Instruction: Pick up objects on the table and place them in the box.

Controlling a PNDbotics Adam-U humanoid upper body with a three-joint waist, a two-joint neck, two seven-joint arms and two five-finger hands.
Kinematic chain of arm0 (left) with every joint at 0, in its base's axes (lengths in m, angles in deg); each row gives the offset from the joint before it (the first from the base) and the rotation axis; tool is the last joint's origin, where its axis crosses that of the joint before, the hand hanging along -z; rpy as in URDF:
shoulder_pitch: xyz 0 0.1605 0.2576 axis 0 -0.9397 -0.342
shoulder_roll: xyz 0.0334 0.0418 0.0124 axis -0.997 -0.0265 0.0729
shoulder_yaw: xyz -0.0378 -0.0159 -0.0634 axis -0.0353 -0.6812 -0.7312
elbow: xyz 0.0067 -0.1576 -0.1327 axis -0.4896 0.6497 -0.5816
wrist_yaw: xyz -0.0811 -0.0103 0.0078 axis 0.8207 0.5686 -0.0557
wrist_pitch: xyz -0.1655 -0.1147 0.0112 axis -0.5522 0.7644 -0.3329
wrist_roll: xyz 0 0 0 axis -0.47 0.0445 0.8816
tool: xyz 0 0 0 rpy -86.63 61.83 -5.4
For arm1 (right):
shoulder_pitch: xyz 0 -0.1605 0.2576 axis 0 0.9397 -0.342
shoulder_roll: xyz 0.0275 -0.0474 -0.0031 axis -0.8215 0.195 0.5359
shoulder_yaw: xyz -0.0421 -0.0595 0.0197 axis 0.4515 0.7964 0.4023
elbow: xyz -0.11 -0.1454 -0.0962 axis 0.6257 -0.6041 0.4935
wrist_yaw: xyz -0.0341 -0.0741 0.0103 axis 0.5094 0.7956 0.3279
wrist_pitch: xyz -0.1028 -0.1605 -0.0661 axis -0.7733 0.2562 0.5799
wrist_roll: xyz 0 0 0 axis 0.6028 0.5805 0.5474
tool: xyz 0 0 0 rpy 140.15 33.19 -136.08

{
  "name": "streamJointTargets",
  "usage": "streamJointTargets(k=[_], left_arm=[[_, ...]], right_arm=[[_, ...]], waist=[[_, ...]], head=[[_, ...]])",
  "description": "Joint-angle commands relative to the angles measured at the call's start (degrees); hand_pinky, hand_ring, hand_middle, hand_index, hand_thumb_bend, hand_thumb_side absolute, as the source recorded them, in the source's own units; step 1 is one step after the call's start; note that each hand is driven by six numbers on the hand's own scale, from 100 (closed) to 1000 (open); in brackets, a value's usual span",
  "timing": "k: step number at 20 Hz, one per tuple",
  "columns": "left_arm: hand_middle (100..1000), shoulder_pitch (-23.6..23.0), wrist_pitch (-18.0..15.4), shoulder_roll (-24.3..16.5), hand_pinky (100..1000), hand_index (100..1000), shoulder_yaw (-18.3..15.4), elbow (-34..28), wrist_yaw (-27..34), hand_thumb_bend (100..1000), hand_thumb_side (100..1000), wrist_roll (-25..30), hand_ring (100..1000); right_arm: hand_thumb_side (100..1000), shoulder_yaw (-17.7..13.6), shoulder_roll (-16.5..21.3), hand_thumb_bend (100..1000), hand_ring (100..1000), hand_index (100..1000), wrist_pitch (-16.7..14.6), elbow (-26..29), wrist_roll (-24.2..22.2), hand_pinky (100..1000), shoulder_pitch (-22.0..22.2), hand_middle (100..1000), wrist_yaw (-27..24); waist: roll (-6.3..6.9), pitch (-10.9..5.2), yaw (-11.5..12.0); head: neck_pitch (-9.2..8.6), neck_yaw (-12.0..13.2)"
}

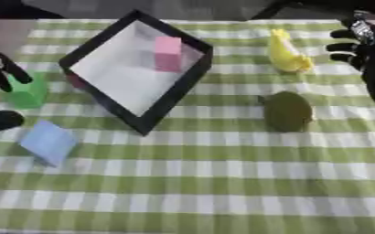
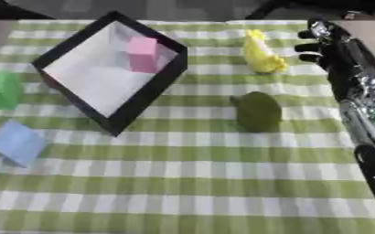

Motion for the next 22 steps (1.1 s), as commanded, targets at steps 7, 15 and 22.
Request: streamJointTargets(k=[7, 15, 22], left_arm=[[833, 2.42, -2.46, -2.38, 822, 893, 2.74, -0.51, -6.39, 602, 477, 5.44, 807], [830, 5.17, -0.67, -0.76, 821, 890, 5.31, -0.51, -6.01, 639, 322, 6.42, 805], [823, 7.32, 0.20, 0.67, 815, 883, 6.74, -0.51, -9.48, 612, 286, 5.87, 803]], right_arm=[[747, -0.06, 1.60, 100, 737, 882, -0.08, 0.32, -0.43, 795, -0.63, 738, 0.45], [749, 0.06, 1.35, 100, 737, 882, -0.08, 0.25, -0.75, 794, -0.65, 737, 0.46], [754, 0.15, 1.26, 100, 737, 881, -0.06, 0.21, -0.94, 794, -0.54, 737, 0.41]], waist=[[0.67, -1.99, -0.15], [0.62, -1.91, -0.57], [0.58, -1.47, -0.89]], head=[[-0.15, 0.36], [-0.15, 0.89], [-0.15, 1.05]])
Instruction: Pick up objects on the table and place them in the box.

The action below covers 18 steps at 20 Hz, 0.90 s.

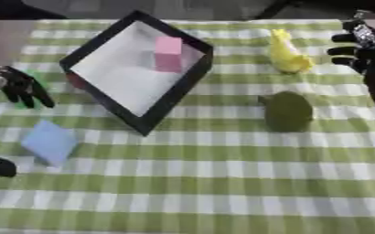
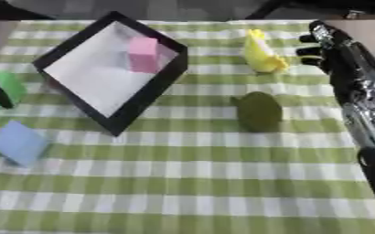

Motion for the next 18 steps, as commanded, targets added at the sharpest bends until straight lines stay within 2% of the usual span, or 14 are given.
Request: streamJointTargets(k=[1, 11, 18], left_arm=[[823, 1.49, 0.29, -0.65, 815, 881, 0.10, -0.50, -1.18, 612, 284, -0.17, 804], [843, 3.92, -0.46, 1.03, 824, 880, 4.01, 2.09, -4.74, 651, 264, 1.88, 826], [855, 3.63, -2.75, 1.24, 828, 886, 4.99, 5.62, -10.07, 788, 182, 1.89, 861]], right_arm=[[755, -0.12, 1.23, 100, 737, 881, 0.03, 0.38, -0.25, 794, -0.57, 737, 0.39], [763, 0.19, 1.02, 100, 737, 881, 0.14, 0.20, -0.97, 794, -0.24, 736, 0.53], [764, 0.16, 0.95, 100, 738, 881, 0.13, 0.14, -1.05, 794, -0.14, 736, 0.60]], waist=[[0.56, -1.41, -0.09], [0.66, -1.04, -0.58], [0.69, -0.96, -0.63]], head=[[-0.15, 0.22], [-0.15, 0.78], [-0.15, 1.36]])
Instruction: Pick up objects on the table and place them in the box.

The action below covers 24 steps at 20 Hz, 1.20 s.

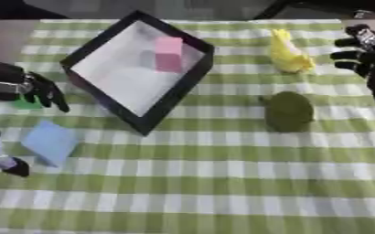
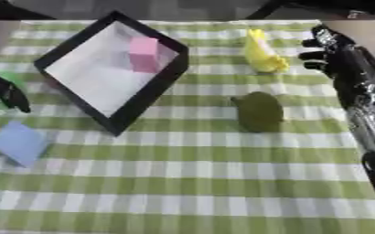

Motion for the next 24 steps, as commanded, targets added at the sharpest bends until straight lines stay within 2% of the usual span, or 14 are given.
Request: streamJointTargets(k=[1, 6, 12, 18, 24], left_arm=[[857, 0.55, -1.66, -0.91, 829, 887, -0.36, 1.25, -3.59, 804, 171, 0.00, 865], [865, 1.05, -4.29, 0.36, 837, 896, 0.42, 4.65, -7.38, 847, 100, 0.00, 875], [868, 2.01, -7.20, 1.50, 837, 903, 1.34, 6.97, -8.55, 841, 100, 0.00, 883], [867, 3.34, -10.16, 3.34, 835, 903, 2.29, 9.78, -13.64, 838, 100, 0.00, 892], [864, 3.70, -10.44, 4.43, 836, 904, 2.60, 12.04, -12.38, 840, 100, 0.00, 880]], right_arm=[[764, -0.21, 0.96, 100, 738, 881, -0.14, 0.49, -0.21, 794, -0.41, 736, 0.25], [766, -0.21, 0.84, 100, 738, 881, -0.15, 0.45, -0.27, 794, -0.39, 736, 0.29], [779, -0.17, 0.75, 100, 738, 881, -0.15, 0.37, -0.29, 794, -0.42, 736, 0.35], [783, -0.22, 0.73, 100, 738, 881, -0.17, 0.36, -0.27, 794, -0.39, 736, 0.34], [787, -0.24, 0.66, 100, 739, 881, -0.17, 0.31, -0.26, 794, -0.34, 736, 0.31]], waist=[[0.67, -0.96, 0.00], [0.54, -0.90, -0.04], [0.58, -0.87, -0.11], [0.55, -0.86, -0.24], [0.55, -0.81, -0.16]], head=[[-0.15, 0.32], [-0.15, 0.72], [-0.15, 0.92], [-0.15, 1.05], [-0.15, 1.08]])
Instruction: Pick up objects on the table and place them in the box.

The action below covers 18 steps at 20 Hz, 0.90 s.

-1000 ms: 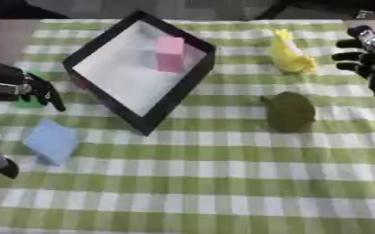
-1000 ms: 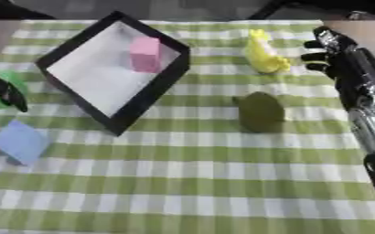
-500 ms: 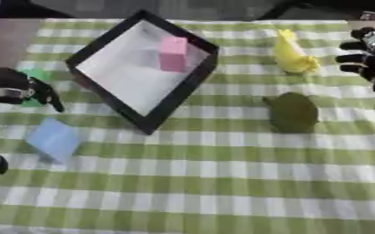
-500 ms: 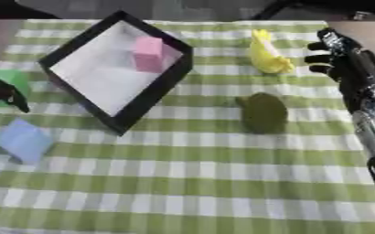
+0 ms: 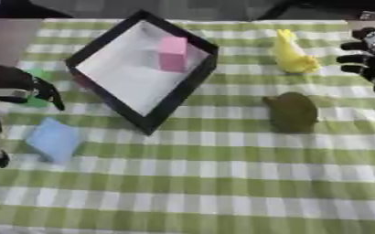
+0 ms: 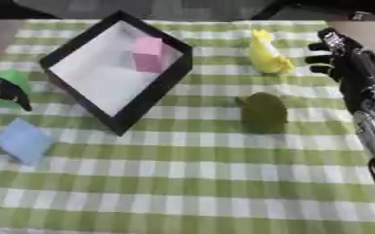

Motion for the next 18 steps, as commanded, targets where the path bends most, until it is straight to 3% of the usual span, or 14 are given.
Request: streamJointTargets(k=[1, 11, 18], left_arm=[[864, 1.12, 0.18, -1.05, 836, 904, -0.69, 0.39, 1.23, 839, 100, -0.05, 880], [818, 1.89, 1.96, 0.78, 818, 881, -0.48, 1.80, 2.05, 836, 100, -2.82, 844], [801, 2.04, 2.59, 2.06, 811, 864, 0.09, 3.47, 2.86, 803, 202, -3.55, 832]], right_arm=[[787, -0.27, 0.74, 100, 739, 881, -0.26, 0.36, -0.12, 794, -0.63, 736, 0.27], [793, -0.31, 0.63, 100, 739, 881, -0.27, 0.30, -0.07, 794, -0.46, 736, 0.26], [797, -0.35, 0.52, 100, 739, 881, -0.28, 0.31, -0.09, 794, -0.41, 735, 0.22]], waist=[[0.55, -0.84, 0.09], [0.42, -0.85, 0.03], [0.40, -0.79, -0.11]], head=[[-0.15, 0.17], [-0.15, 0.10], [-0.15, -0.10]])
